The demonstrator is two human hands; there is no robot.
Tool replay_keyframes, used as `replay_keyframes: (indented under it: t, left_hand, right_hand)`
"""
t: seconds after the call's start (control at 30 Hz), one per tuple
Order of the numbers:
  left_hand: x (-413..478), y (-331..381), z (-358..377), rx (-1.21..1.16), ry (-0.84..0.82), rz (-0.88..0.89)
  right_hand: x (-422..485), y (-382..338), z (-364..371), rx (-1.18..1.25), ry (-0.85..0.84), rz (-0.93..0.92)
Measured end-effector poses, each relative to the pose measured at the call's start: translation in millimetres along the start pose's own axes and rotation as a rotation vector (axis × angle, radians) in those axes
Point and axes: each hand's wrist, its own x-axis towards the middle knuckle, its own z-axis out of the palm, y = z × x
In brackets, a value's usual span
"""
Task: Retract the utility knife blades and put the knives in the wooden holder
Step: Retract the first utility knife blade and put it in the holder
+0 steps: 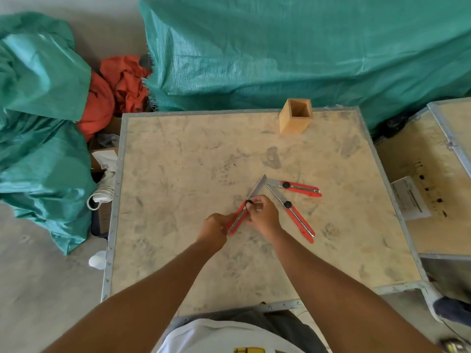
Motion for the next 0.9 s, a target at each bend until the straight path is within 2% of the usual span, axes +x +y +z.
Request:
replay_keyframes:
  t: [0.23,0.4,0.6,0.8,0.9]
  left_hand:
    - [-19.5,23.0,-9.1,-0.406,-0.022,-0.102]
    - [-38.0,61.9,-0.1,-0.618,0.025,-0.066]
    - [-53.0,128.7,26.6,-0.713,0.158,-0.006]
    - [-59.6,184.1,57.5,-0.781,0.251,0.024]
    - [-62.4,208.4,78.5,-0.852,0.262,0.028]
  right_hand:
    - [-8.5,-26.1,-27.5,0.070,-0.069,-0.147]
    - [-16.1,-55.1,-70.3,0.059,-0.166,-0.296]
    - [-23.0,-81.3,-142.0,0.019,-0.286,-0.449]
    - [-24.1,-80.9,-210.2,-0.190,-0.379,-0.574]
    - [-26.7,-82.5,-240.4,-0.326,-0.416,-0.701]
